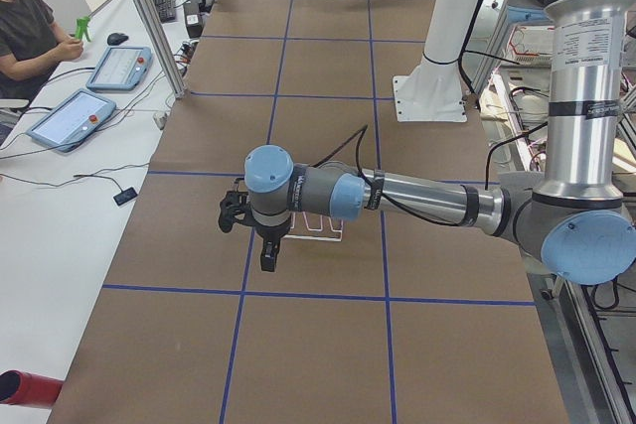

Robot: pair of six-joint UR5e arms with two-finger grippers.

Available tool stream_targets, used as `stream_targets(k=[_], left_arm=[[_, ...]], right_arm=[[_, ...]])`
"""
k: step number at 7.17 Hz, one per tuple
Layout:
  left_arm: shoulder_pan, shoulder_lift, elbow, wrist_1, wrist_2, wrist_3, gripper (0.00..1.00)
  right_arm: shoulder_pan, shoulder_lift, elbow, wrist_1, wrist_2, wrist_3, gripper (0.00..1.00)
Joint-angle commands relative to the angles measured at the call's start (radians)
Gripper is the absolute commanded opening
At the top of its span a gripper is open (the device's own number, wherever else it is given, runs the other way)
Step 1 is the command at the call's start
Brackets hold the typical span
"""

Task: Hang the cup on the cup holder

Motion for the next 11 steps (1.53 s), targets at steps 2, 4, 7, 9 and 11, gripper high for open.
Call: stream_targets(k=[2, 4, 7, 9, 11], left_arm=[[0.037, -0.008, -0.007, -0.074, -0.001, -0.032, 0.98], [0.058, -0.011, -0.012, -0.238, -0.023, -0.261, 0.98], [0.145, -0.084, -0.013, -0.454, -0.141, -0.638, 0.98], [0.216, -0.165, -0.019, -0.611, -0.172, -1.006, 0.98], [0.314, -0.242, -0.018, -0.726, -0.165, -1.205, 0.97]], right_arm=[[0.026, 0.193, 0.025, 0.064, 0.039, 0.457, 0.00], [0.005, 0.318, 0.016, 0.103, 0.041, 0.685, 0.00], [-0.102, 0.452, 0.025, 0.138, 0.047, 0.978, 0.00], [-0.197, 0.472, 0.004, 0.354, 0.038, 1.223, 0.00], [-0.254, 0.556, -0.001, 0.379, 0.041, 1.447, 0.00]])
